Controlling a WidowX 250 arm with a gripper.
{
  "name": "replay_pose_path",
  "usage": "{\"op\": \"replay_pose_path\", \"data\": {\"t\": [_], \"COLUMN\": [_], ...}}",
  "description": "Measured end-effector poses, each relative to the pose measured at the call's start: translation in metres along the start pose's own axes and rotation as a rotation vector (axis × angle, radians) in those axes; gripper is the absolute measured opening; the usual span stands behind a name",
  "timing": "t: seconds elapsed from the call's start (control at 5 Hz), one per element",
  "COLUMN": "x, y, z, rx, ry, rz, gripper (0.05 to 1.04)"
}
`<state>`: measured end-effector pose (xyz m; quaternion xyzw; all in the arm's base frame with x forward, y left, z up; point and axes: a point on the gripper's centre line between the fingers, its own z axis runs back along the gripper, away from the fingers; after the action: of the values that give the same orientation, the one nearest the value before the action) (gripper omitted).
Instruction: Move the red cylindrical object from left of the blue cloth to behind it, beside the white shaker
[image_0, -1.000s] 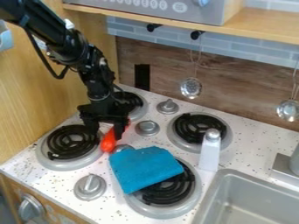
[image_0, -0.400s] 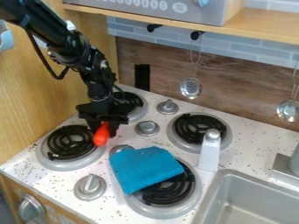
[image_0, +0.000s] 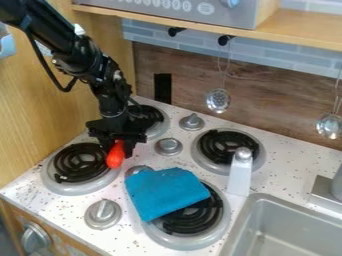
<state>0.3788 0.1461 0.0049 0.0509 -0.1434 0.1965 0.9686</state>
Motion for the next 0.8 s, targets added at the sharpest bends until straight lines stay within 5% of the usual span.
{"op": "replay_pose_path", "data": {"t": [0.6, 0.8], "x": [-0.023, -0.032], "y": [-0.003, -0.004], "z": [0.065, 0.07], "rx": [-0.085, -0.107], "ry": [-0.105, -0.103], "rz": [-0.068, -0.07], "gripper": [0.554, 0.555]}}
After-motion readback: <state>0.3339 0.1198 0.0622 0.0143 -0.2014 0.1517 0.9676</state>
